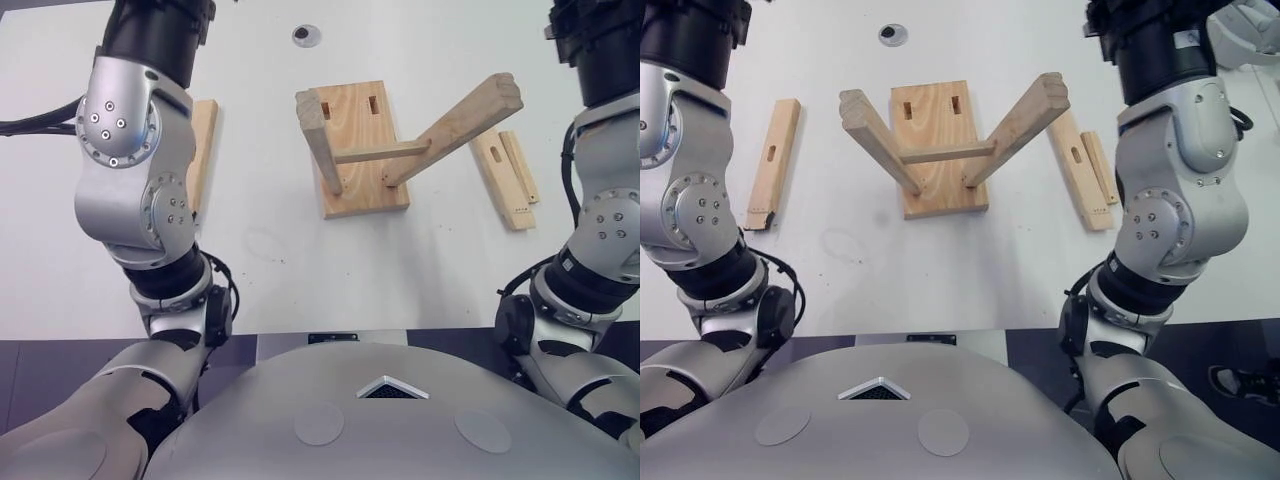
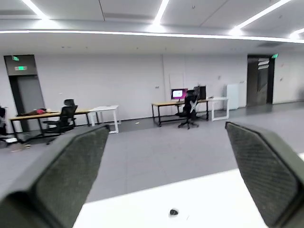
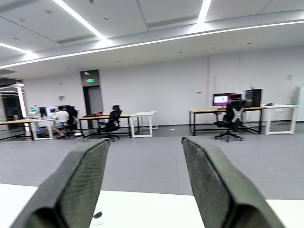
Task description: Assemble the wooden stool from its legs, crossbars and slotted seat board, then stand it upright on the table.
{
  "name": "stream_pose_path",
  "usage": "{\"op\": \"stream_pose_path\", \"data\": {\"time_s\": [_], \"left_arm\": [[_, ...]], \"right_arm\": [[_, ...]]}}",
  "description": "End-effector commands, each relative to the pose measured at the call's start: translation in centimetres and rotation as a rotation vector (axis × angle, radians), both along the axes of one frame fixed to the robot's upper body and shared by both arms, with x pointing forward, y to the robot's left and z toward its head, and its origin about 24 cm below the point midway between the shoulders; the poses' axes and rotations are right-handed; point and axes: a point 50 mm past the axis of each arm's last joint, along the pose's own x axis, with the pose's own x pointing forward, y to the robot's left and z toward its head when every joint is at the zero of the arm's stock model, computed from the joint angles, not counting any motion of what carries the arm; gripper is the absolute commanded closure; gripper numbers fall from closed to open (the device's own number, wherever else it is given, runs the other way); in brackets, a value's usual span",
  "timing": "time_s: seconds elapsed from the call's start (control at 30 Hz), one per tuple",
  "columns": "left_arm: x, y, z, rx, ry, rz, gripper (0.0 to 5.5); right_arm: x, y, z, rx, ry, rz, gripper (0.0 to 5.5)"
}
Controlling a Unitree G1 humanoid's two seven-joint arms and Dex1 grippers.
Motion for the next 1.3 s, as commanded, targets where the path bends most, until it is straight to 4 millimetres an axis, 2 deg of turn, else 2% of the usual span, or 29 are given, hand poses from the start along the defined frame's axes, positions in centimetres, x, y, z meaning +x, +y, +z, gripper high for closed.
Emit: {"op": "stream_pose_path", "data": {"time_s": [0.03, 0.1, 0.17, 0.27, 0.37, 0.43, 0.5, 0.6, 0.7, 0.8, 0.87, 0.93, 1.0, 1.03, 1.13, 1.2, 1.23, 1.3], "left_arm": [[-0.1, 1.9, -6.7, 0.17, 0.29, 0.028, 0.98], [-0.4, 2.0, -10.4, 0.16, 0.457, -0.034, 0.98], [-0.6, 1.4, -13.7, 0.195, 0.594, -0.137, 0.98], [-0.3, 0.2, -16.5, 0.284, 0.673, -0.27, 0.98], [0.9, -0.9, -20.0, 0.348, 0.769, -0.376, 0.98], [1.8, -2.0, -20.4, 0.326, 0.732, -0.472, 0.98], [2.5, -2.3, -20.8, 0.373, 0.691, -0.535, 0.98], [2.7, -0.8, -20.8, 0.324, 0.638, -0.581, 0.98], [2.5, 2.0, -19.9, 0.296, 0.579, -0.572, 0.98], [3.2, 5.8, -18.5, 0.351, 0.521, -0.444, 0.98], [3.3, 7.3, -17.4, 0.346, 0.475, -0.384, 0.98], [2.2, 8.8, -16.6, 0.392, 0.485, -0.333, 0.98], [-0.3, 8.7, -16.1, 0.444, 0.53, -0.38, 0.98], [-1.8, 8.3, -16.1, 0.48, 0.57, -0.431, 0.98], [-5.3, 7.6, -16.3, 0.631, 0.698, -0.543, 0.98], [-6.6, 7.8, -15.9, 0.7, 0.747, -0.564, 0.98], [-6.6, 7.5, -15.6, 0.732, 0.756, -0.592, 0.98], [-6.4, 6.0, -15.6, 0.731, 0.751, -0.658, 0.98]], "right_arm": [[0.2, -3.7, -6.9, -0.268, 0.375, -0.131, 2.61], [-1.1, -3.6, -11.3, -0.442, 0.571, -0.02, 2.61], [-2.5, -2.6, -14.5, -0.574, 0.664, 0.126, 2.61], [-3.4, -0.1, -17.0, -0.613, 0.662, 0.331, 2.61], [-4.3, 1.4, -19.1, -0.787, 0.697, 0.501, 2.61], [-4.8, 2.5, -19.1, -0.883, 0.677, 0.618, 2.61], [-5.3, 4.1, -18.4, -0.893, 0.63, 0.731, 2.61], [-6.6, 7.1, -16.4, -0.787, 0.507, 0.961, 2.61], [-7.6, 7.8, -14.6, -0.656, 0.444, 1.096, 2.61], [-6.5, 5.6, -14.2, -0.676, 0.46, 1.0, 2.61], [-6.0, 3.6, -13.9, -0.713, 0.484, 0.935, 2.61], [-5.3, 0.8, -13.5, -0.767, 0.514, 0.853, 2.61], [-3.6, -1.0, -13.3, -0.836, 0.497, 0.737, 2.61], [-2.1, -1.5, -13.6, -0.864, 0.476, 0.632, 2.61], [1.9, -2.0, -14.5, -0.827, 0.407, 0.387, 2.61], [3.8, -2.1, -15.2, -0.781, 0.383, 0.299, 2.61], [4.3, -2.6, -15.7, -0.788, 0.39, 0.247, 2.61], [4.9, -2.9, -17.3, -0.828, 0.45, 0.228, 2.61]]}}
